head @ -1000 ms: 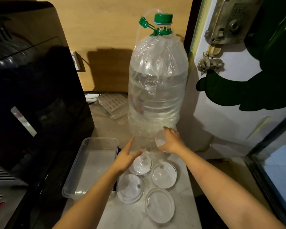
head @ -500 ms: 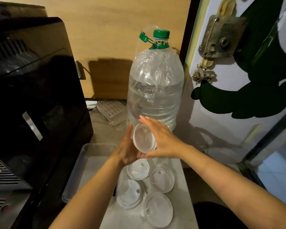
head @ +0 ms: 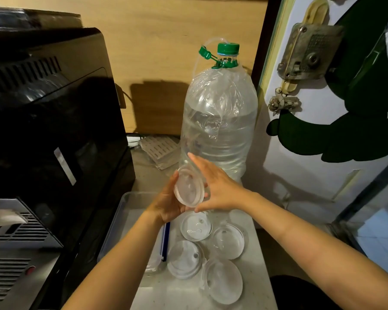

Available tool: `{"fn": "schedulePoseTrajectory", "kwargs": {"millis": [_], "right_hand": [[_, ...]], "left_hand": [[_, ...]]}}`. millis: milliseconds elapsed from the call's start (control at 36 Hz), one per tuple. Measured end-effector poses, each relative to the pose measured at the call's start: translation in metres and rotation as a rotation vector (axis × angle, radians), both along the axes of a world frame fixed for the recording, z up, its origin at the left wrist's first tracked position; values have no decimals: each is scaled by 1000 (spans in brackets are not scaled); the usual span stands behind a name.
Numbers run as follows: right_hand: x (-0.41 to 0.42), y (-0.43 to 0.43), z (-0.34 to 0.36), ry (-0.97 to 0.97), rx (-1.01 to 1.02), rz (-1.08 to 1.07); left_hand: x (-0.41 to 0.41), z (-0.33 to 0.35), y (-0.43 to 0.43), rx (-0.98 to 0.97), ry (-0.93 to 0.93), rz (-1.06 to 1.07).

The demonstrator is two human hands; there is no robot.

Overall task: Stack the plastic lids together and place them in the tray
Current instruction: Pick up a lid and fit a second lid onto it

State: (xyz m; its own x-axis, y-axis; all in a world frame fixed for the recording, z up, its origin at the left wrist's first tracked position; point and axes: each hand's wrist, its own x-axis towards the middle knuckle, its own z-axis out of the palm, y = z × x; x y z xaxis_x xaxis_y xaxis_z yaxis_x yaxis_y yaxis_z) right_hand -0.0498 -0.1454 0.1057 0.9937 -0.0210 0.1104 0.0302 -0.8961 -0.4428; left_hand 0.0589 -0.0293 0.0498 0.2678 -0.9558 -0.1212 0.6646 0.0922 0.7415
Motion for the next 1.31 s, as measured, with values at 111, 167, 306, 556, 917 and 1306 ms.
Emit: {"fn": "schedulePoseTrajectory", "kwargs": {"millis": [111,167,306,556,917,1306], "right_hand": [[5,-11,-7,-11,124,-107],[8,-19,-19,28,150,-182],[4,-30,-52,182,220,-358],[10,-12,-103,442,328,-573],[43,39,-136,692,-65,-721],[51,45,-148,649,15,-739]], "left_hand": [[8,-5,9,37,3,71],[11,-8,14,34,13,104],[13,-13,22,58,18,137],[9,-21,35,82,-7,166],[0,-17,57,143,-6,212],[5,-10,69,186,-14,267]]}}
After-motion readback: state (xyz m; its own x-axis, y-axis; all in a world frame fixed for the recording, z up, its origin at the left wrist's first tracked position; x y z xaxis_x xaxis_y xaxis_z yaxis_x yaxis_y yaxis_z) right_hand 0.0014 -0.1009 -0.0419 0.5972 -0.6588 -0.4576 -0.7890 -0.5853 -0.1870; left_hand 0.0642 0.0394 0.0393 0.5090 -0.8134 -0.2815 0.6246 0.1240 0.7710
